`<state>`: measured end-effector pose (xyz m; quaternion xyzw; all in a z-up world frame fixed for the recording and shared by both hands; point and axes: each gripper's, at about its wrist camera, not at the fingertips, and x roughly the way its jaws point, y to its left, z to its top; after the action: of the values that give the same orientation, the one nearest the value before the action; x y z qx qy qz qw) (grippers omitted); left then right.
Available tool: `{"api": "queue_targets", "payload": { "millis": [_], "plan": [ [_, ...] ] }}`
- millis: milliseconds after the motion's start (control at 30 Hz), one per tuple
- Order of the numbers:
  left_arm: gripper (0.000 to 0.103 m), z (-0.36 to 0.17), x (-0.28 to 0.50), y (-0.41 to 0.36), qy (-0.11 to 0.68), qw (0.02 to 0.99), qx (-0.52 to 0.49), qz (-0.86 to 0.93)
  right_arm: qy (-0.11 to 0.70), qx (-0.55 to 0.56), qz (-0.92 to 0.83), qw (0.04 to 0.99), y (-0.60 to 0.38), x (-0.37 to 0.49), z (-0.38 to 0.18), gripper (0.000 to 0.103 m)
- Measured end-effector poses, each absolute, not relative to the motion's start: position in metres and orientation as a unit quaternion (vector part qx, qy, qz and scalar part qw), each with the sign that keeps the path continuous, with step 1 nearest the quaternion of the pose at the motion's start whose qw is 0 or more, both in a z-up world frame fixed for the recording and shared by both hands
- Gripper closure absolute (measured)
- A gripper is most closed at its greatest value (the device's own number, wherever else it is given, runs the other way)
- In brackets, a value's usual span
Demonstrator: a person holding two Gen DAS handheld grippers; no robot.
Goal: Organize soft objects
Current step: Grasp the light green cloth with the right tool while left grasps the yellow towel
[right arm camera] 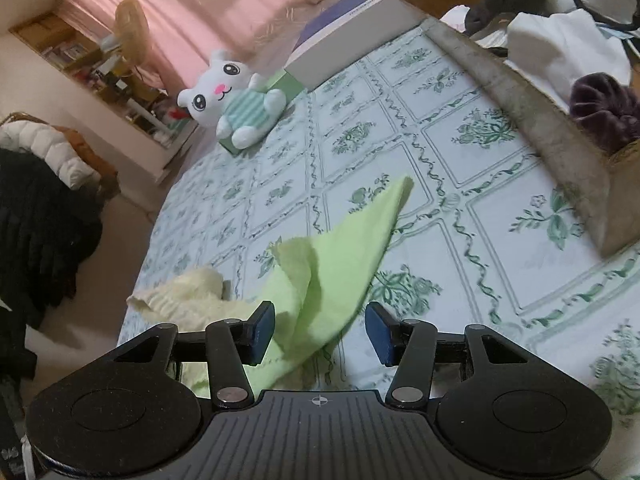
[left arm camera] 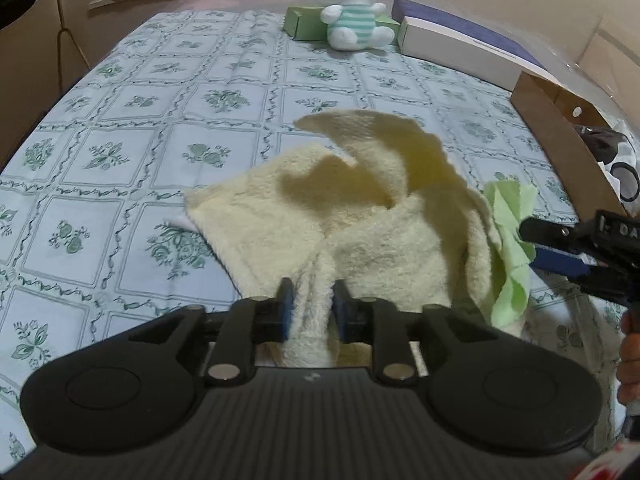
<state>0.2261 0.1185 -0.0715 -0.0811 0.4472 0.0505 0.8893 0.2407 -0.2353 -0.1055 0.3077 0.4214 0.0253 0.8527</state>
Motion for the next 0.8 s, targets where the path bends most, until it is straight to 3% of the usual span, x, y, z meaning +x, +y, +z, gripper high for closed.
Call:
{"api": "queue_targets", "payload": {
  "millis": [100, 167, 233, 300, 333, 367, 400, 433, 500, 800],
  "plan": [
    [0.059, -0.072, 0.223, 0.117, 0.451, 0.888, -0.08, 0.051, 0.419, 0.286, 0.025, 0.861, -0.229, 0.249, -0.107, 0.063],
    [0.038, -0.074, 0.224, 0.113, 0.452, 0.887, -0.078, 0.054, 0.427, 0.244, 0.028, 0.87, -0.218, 0.255, -0.107, 0.073],
    [0.033, -0.077, 0.227, 0.107, 0.454, 0.886, -0.075, 0.055, 0.432, 0.184, 0.033, 0.882, -0.206, 0.258, -0.107, 0.1],
    [0.032, -0.079, 0.231, 0.101, 0.451, 0.888, -0.065, 0.057, 0.437, 0.128, 0.038, 0.89, -0.196, 0.257, -0.108, 0.103],
    [0.034, -0.081, 0.232, 0.098, 0.449, 0.89, -0.056, 0.059, 0.438, 0.11, 0.045, 0.891, -0.195, 0.255, -0.109, 0.103],
    [0.043, -0.081, 0.234, 0.096, 0.448, 0.891, -0.048, 0.061, 0.436, 0.105, 0.049, 0.892, -0.195, 0.251, -0.11, 0.103],
    [0.054, -0.08, 0.234, 0.094, 0.444, 0.893, -0.043, 0.053, 0.437, 0.1, 0.052, 0.892, -0.195, 0.247, -0.111, 0.103],
    [0.071, -0.08, 0.235, 0.093, 0.444, 0.894, -0.048, 0.042, 0.437, 0.094, 0.052, 0.893, -0.197, 0.243, -0.11, 0.103],
    [0.088, -0.078, 0.236, 0.094, 0.445, 0.893, -0.053, 0.041, 0.439, 0.084, 0.051, 0.893, -0.2, 0.233, -0.107, 0.103],
    [0.092, -0.02, 0.214, 0.1, 0.387, 0.921, -0.035, 0.018, 0.443, 0.086, 0.035, 0.892, -0.23, 0.192, -0.086, 0.103]
  ]
}}
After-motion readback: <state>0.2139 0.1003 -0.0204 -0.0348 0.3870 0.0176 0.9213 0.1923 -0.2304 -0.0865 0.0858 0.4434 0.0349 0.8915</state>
